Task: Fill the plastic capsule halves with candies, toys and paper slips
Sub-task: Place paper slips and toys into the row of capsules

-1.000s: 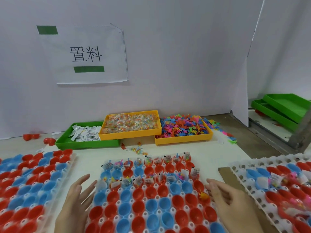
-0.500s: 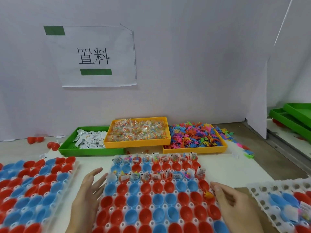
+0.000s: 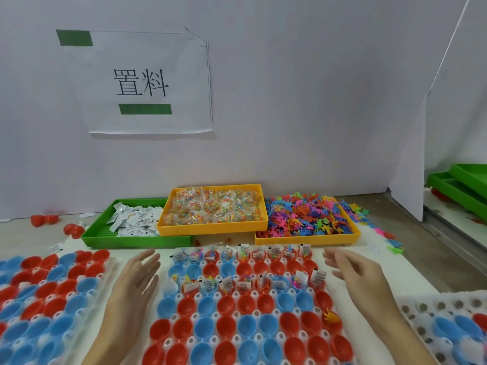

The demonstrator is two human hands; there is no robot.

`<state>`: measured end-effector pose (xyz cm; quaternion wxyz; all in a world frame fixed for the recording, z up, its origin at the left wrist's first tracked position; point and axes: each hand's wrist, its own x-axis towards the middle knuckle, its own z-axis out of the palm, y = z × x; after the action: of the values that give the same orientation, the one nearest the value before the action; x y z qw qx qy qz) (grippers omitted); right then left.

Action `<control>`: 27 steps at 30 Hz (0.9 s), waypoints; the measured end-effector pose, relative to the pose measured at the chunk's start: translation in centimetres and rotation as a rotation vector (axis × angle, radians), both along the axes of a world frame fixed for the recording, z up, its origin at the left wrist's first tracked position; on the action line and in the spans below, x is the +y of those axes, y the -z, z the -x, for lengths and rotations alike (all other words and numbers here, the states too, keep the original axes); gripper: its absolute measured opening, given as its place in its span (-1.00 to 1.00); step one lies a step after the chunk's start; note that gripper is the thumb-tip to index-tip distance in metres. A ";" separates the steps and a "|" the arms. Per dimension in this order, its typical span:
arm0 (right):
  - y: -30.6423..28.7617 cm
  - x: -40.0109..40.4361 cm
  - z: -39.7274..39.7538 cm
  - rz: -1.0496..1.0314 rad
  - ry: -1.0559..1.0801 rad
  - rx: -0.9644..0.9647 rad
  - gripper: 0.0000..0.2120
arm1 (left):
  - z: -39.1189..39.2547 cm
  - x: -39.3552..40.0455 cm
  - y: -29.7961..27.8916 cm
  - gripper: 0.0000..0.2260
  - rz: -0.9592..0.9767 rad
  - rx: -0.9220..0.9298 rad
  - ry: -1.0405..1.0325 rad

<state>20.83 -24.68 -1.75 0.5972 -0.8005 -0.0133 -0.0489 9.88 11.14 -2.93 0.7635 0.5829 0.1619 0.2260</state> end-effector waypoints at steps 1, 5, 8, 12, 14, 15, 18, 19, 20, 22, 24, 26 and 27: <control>0.2 0.6 -0.8 -0.047 -0.019 0.007 -0.78 | -0.7 0.0 -0.3 -0.70 -0.019 0.011 0.000; 1.0 2.0 -2.9 -0.178 -0.077 0.099 -0.74 | -1.9 0.2 -0.1 -0.67 -0.028 0.021 -0.021; 1.6 2.2 -3.1 -0.201 -0.067 0.092 -0.72 | -2.1 0.5 0.3 -0.63 -0.025 0.058 0.000; 2.1 2.0 -2.9 -0.159 -0.049 0.051 -0.71 | -2.2 0.7 0.7 -0.65 -0.025 0.054 -0.013; 2.1 2.1 -2.9 -0.141 -0.048 0.056 -0.71 | -2.5 0.7 0.7 -0.66 -0.022 0.032 -0.032; 2.1 2.1 -2.9 -0.142 -0.047 0.064 -0.71 | -2.6 0.6 0.8 -0.66 -0.024 0.026 -0.047; 1.5 2.0 -3.1 -0.030 0.063 0.015 -0.76 | -2.9 0.7 0.9 -0.68 -0.056 -0.016 -0.099; 1.1 1.7 -3.4 0.085 0.145 -0.025 -0.78 | -3.0 0.8 1.0 -0.69 -0.064 -0.036 -0.112; 0.8 1.4 -3.7 0.200 0.231 -0.062 -0.79 | -3.1 0.8 1.0 -0.69 -0.071 -0.057 -0.123; 0.1 0.5 -4.6 0.395 0.364 -0.073 -0.78 | -3.2 0.9 1.1 -0.69 -0.067 -0.093 -0.145; -0.6 -0.3 -5.9 0.566 0.417 0.003 -0.77 | -3.2 1.0 1.2 -0.70 -0.068 -0.107 -0.153; -1.0 -0.8 -6.8 0.706 0.429 0.098 -0.86 | -3.2 1.1 1.4 -0.73 -0.114 -0.098 -0.144; -1.1 -0.9 -7.2 0.760 0.435 0.136 -0.81 | -3.2 1.2 1.4 -0.74 -0.144 -0.095 -0.137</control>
<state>28.02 -25.59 -0.64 0.2358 -0.9488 0.1777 -0.1125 13.07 12.30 -4.36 0.7093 0.6124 0.1483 0.3161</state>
